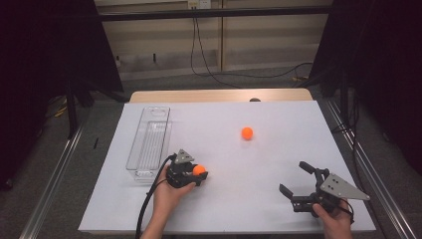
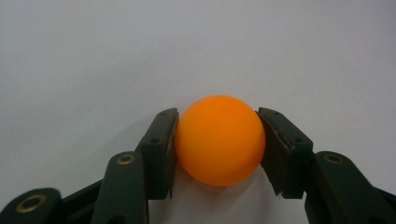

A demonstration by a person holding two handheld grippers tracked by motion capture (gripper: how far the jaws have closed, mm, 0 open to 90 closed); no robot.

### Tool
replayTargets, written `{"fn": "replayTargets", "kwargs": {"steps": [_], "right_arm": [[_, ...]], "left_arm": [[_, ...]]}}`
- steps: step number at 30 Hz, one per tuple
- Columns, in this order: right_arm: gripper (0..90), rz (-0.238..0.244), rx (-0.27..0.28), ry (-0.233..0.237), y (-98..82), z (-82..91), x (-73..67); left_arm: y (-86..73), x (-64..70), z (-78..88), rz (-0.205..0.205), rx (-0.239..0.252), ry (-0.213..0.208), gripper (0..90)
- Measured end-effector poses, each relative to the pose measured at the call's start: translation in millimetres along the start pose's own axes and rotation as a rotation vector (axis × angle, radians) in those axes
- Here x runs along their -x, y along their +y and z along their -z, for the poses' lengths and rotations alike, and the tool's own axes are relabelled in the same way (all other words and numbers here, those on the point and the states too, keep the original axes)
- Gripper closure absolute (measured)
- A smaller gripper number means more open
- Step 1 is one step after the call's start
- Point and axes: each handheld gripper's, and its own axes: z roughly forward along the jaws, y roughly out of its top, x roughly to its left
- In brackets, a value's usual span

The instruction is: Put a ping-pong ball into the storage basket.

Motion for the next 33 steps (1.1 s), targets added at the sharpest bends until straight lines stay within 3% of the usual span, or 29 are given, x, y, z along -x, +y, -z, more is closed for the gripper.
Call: {"fn": "replayTargets", "kwargs": {"steps": [33], "right_arm": [[0.6, 0.0, -0.001, 0.001, 0.0, -0.3, -0.4]], "left_arm": [[1.4, -1.9, 4.9, 0.039, 0.015, 0.0, 50.5]]}}
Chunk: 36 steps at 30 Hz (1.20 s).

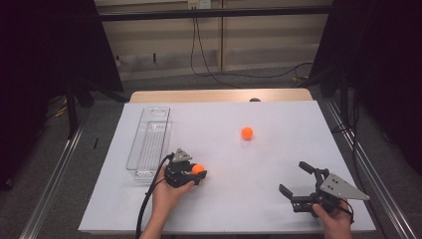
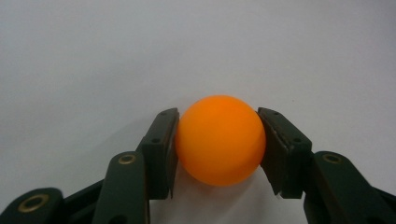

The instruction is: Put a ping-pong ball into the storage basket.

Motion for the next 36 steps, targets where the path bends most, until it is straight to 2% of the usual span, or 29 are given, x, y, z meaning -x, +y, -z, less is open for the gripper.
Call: {"fn": "replayTargets", "kwargs": {"steps": [36], "right_arm": [[0.6, 0.002, -0.002, -0.001, -0.3, -0.3, -0.2]], "left_arm": [[3.7, -2.1, 11.8, 0.017, 0.001, 0.002, 50.7]]}}
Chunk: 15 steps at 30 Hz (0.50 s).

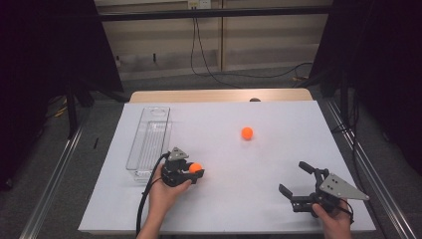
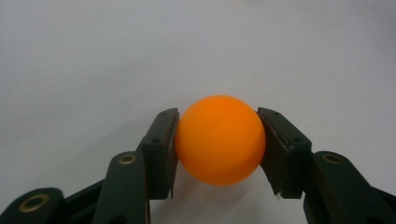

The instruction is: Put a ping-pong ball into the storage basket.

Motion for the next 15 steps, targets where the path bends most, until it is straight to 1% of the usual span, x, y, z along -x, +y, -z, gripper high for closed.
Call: {"fn": "replayTargets", "kwargs": {"steps": [13, 15], "right_arm": [[0.6, -0.002, 0.0, 0.001, -0.1, -0.1, -0.2], [0.6, 0.0, 0.0, 0.001, 0.0, 0.0, 0.0]], "left_arm": [[0.8, -0.6, 2.7, 0.008, -0.001, -0.001, 50.7], [1.0, -0.8, 2.9, 0.001, -0.004, 0.001, 50.7]]}}
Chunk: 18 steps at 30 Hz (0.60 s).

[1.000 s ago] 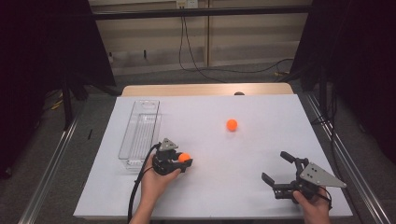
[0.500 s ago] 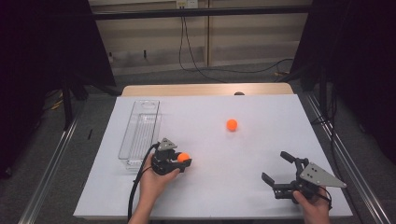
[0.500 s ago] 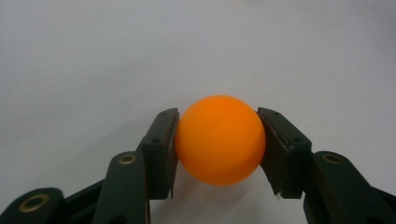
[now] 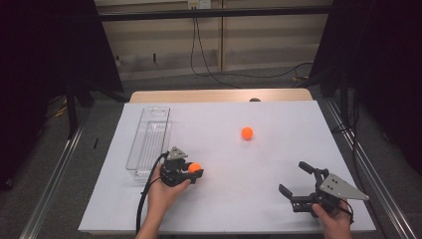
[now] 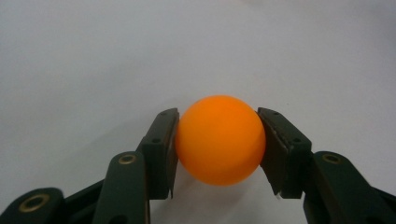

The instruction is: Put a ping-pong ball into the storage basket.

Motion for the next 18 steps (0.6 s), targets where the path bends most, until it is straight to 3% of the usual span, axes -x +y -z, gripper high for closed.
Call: {"fn": "replayTargets", "kwargs": {"steps": [18], "right_arm": [[0.7, 0.0, 0.001, 0.0, -0.1, -0.2, -0.1]], "left_arm": [[3.5, -2.3, 7.7, 0.007, 0.014, 0.007, 50.7]]}}
